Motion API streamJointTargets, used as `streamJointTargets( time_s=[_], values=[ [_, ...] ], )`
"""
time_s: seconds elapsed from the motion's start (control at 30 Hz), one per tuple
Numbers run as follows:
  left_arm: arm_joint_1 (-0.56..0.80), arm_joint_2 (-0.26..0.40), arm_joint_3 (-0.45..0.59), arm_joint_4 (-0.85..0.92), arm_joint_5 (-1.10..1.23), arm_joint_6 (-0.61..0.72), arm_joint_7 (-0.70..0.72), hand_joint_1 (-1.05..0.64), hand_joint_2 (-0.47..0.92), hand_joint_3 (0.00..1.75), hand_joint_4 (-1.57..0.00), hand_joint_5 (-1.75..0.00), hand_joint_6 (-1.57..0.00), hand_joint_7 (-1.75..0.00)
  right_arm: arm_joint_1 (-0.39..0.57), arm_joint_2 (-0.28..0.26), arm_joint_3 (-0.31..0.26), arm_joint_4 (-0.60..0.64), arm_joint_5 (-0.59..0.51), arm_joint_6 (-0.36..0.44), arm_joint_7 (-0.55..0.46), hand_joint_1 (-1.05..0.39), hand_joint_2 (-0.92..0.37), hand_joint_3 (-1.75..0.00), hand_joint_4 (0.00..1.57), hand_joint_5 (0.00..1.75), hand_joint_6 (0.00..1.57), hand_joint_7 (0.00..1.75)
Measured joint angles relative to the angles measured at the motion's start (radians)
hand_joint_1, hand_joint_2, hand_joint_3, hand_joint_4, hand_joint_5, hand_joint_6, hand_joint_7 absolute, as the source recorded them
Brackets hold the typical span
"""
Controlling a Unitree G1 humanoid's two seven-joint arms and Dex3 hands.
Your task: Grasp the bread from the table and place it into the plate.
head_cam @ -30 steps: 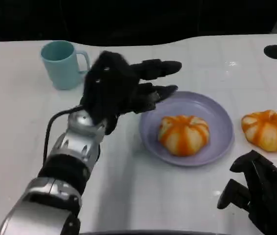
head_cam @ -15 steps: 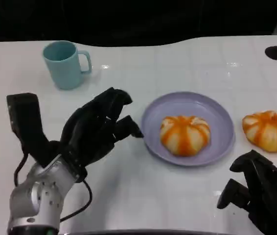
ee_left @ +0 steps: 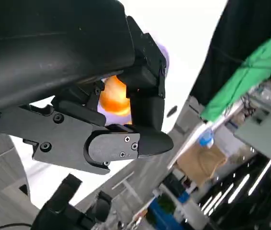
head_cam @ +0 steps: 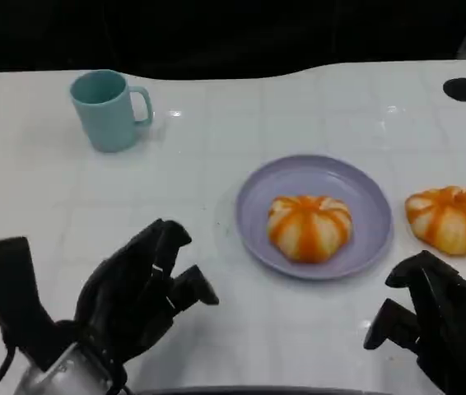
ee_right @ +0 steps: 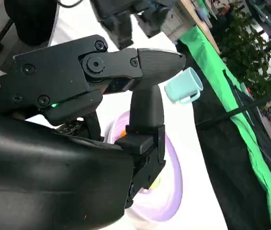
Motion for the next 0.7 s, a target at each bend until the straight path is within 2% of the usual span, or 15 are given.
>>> streamJointTargets(
  time_s=[0.33,0.7],
  values=[
    [0.062,-0.01,-0.006,-0.035,-0.008,0.01,0.032,-0.55,0.92,0.42,-0.81,-1.75,-0.54,-1.75,0.001,-0.001,0.003,-0.004,-0.001,0.0,-0.002,-0.51,-0.92,-0.3,0.63,1.75,0.46,1.68],
    [0.064,-0.004,-0.012,-0.019,-0.006,-0.007,0.032,-0.56,0.92,0.37,-0.82,-1.75,-0.56,-1.75,0.003,-0.001,0.002,-0.006,-0.001,0.0,-0.004,-0.51,-0.92,-0.32,0.63,1.75,0.46,1.67]
  ],
)
